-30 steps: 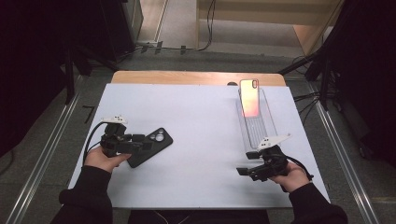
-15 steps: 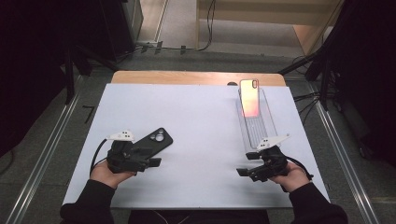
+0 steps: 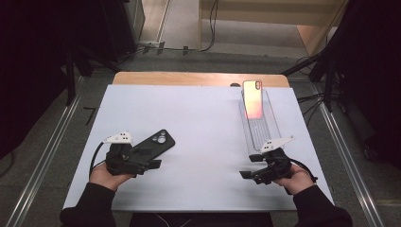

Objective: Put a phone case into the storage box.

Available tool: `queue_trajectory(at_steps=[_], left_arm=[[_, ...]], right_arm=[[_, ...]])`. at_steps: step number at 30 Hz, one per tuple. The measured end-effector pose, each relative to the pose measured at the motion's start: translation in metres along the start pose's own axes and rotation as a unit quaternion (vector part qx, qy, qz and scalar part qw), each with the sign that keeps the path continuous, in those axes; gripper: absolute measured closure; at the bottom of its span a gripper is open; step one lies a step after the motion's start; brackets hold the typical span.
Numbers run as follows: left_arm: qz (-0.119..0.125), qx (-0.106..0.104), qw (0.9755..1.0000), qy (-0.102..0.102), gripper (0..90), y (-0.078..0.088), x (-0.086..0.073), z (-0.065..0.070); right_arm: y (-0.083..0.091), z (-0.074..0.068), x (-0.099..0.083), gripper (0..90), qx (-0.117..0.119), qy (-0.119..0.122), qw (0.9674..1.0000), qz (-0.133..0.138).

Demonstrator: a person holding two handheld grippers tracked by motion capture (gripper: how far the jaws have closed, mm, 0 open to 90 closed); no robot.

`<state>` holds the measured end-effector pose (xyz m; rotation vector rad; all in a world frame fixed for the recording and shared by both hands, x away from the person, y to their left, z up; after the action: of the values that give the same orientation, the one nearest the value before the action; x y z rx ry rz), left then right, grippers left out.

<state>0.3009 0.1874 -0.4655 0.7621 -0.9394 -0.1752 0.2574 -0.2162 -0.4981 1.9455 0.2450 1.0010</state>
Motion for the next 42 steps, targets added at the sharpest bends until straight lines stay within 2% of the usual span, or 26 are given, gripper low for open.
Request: queue_trajectory(at_steps=[8,13,16,18,20,21,25,29,32,35,40,42], left_arm=[[0.005,0.019,0.9998,-0.011,27.8,0.005,0.017,-0.027],[0.011,0.034,0.9993,-0.011,23.7,0.006,0.028,-0.043],[0.002,0.038,0.9992,-0.016,13.9,0.005,0.034,-0.05],[-0.003,0.054,0.9982,-0.024,0.0,0.004,0.038,-0.054],[0.001,0.046,0.9987,-0.022,0.0,0.002,0.04,-0.056],[-0.007,0.043,0.9988,-0.021,0.0,0.0,0.04,-0.057],[-0.028,0.053,0.9977,-0.032,2.0,-0.008,0.04,-0.061],[-0.046,0.059,0.9969,-0.024,2.5,-0.016,0.038,-0.065],[-0.046,0.067,0.9958,-0.041,2.5,-0.018,0.037,-0.065],[-0.049,0.071,0.9953,-0.045,2.5,-0.022,0.036,-0.067],[-0.066,0.08,0.9939,-0.036,2.5,-0.029,0.029,-0.071],[-0.071,0.07,0.9944,-0.034,2.4,-0.031,0.027,-0.071]], right_arm=[[0.001,0.001,-0.001,21.1,-0.003,-0.003,1.0,0.0],[0.001,0.001,-0.001,21.1,-0.003,-0.003,1.0,0.002],[0.0,0.001,-0.001,21.1,-0.002,-0.003,1.0,0.001],[0.0,0.001,-0.001,21.1,-0.002,-0.002,1.0,0.001],[0.001,0.001,-0.001,21.1,-0.002,-0.004,1.0,0.001],[0.001,0.001,-0.001,21.1,-0.002,-0.005,1.0,0.001],[0.001,0.002,-0.001,21.1,-0.004,-0.005,1.0,0.002],[0.002,0.001,-0.001,21.1,-0.009,-0.001,0.9999,0.004],[0.002,0.0,-0.001,21.1,-0.009,-0.001,1.0,0.004],[0.002,0.0,-0.001,21.1,-0.008,0.001,1.0,0.005],[0.002,0.001,-0.002,21.1,-0.008,-0.002,1.0,0.003],[0.003,0.001,-0.002,21.1,-0.008,-0.001,1.0,0.003]])
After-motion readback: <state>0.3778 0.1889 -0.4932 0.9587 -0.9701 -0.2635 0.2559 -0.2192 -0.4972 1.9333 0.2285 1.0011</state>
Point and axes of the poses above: each handheld gripper's, and its own axes: y roughly backward along the jaws, x roughly out of its top, z roughly to its right, the point moved 4 cm from there along -y, roughly forward along the jaws, and after that the axes turned 6 degrees about -z, right-handed, at the moved point
